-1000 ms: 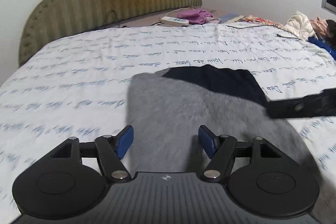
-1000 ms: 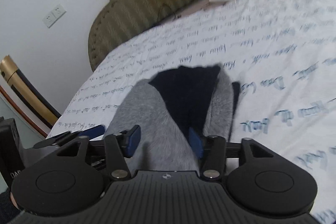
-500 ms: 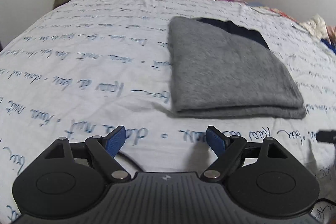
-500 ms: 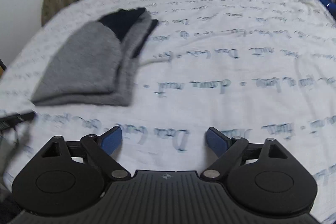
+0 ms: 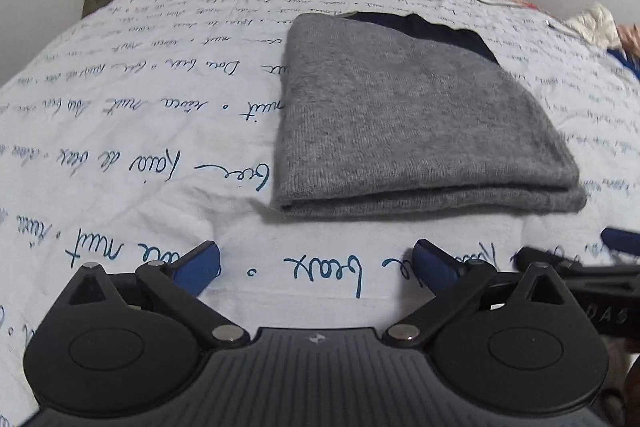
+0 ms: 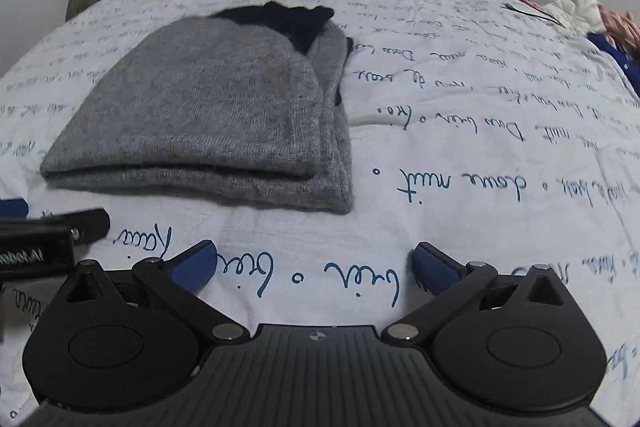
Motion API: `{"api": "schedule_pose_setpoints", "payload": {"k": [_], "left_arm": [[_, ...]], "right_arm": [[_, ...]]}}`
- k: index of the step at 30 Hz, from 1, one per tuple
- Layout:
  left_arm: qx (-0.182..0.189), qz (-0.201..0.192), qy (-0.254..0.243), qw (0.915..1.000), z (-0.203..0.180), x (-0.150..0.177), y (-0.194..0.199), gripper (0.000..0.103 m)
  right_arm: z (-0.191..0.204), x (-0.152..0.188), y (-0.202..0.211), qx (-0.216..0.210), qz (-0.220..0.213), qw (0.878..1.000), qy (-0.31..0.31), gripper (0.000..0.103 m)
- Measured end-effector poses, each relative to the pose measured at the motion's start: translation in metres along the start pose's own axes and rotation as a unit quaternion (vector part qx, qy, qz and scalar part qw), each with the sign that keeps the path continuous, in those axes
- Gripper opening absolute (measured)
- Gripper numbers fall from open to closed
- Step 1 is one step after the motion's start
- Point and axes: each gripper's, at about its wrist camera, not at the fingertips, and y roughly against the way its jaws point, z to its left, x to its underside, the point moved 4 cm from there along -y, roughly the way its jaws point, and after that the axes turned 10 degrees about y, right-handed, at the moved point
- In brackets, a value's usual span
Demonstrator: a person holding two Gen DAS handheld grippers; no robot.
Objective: Fold small clothes
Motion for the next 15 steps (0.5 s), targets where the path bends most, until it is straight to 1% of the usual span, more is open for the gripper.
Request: {"api": "schedule_pose_setpoints", "payload": {"k": [2, 6, 15], "left_arm": [[-0.004, -0.008, -0.011, 0.9999, -0.0025, 0.0028, 0.0002, 0.103], [-0.001, -0.014, -0.01, 0.9998, -0.0009, 0.0044, 0.0019, 0.103], [0.003, -0.005, -0.006, 1.0, 0.0002, 0.0031, 0.0035, 0.103]], "right_arm": [[-0.0026, 0.0006, 0.0003, -0.004, -0.002, 1.0, -0.008, 0.103], [-0.0019, 0.0002, -0.0002, -0.002, 0.0, 1.0, -0.006, 0.103], [-0.0013, -0.0004, -0.001, -0.001, 0.005, 1.0, -0.004, 0.103]]}}
